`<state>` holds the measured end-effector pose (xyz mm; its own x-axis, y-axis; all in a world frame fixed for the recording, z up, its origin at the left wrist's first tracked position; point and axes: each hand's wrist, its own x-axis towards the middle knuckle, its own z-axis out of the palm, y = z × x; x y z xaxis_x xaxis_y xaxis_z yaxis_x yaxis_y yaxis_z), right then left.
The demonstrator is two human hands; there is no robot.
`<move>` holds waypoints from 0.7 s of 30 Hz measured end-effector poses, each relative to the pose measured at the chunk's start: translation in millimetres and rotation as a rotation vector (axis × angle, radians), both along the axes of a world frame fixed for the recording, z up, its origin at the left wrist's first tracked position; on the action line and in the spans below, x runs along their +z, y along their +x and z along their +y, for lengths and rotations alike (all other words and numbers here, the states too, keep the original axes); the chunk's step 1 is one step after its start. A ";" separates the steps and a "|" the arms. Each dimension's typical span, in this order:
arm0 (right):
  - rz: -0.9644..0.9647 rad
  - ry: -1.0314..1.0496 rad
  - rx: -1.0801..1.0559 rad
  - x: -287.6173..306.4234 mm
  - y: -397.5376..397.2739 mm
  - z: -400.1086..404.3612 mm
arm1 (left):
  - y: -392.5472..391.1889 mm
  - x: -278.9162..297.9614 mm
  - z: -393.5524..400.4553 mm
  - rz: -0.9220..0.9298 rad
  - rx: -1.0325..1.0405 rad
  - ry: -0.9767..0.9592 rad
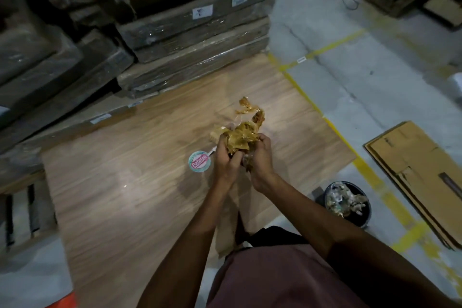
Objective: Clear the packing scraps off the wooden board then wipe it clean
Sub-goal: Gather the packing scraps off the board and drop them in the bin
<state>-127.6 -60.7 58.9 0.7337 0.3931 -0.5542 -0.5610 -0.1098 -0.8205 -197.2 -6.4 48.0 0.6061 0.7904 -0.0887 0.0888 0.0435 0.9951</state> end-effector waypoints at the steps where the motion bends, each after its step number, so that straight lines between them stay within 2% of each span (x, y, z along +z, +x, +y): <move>1: -0.012 0.011 -0.014 7.7 4.2 -7.5 | 5.0 8.7 -4.9 -0.022 -0.019 0.012; 5: -0.082 0.046 -0.133 31.8 26.8 -43.2 | 31.2 38.6 -32.2 -0.020 -0.083 0.117; 9: -0.129 0.067 -0.252 40.0 49.3 -83.7 | 56.4 56.0 -71.7 -0.029 -0.163 0.125; 16: -0.082 0.050 -0.352 23.8 89.0 -160.7 | 95.5 42.6 -149.6 0.042 -0.255 0.060; 21: -0.054 -0.013 -0.420 -0.9 141.6 -227.8 | 154.6 28.4 -212.5 0.128 -0.335 0.035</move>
<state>14.0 -288.6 58.0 0.8566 0.0472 -0.5138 -0.5157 0.1082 -0.8499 -42.6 -218.9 76.4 0.8176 0.5539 -0.1573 0.2168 -0.0429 0.9753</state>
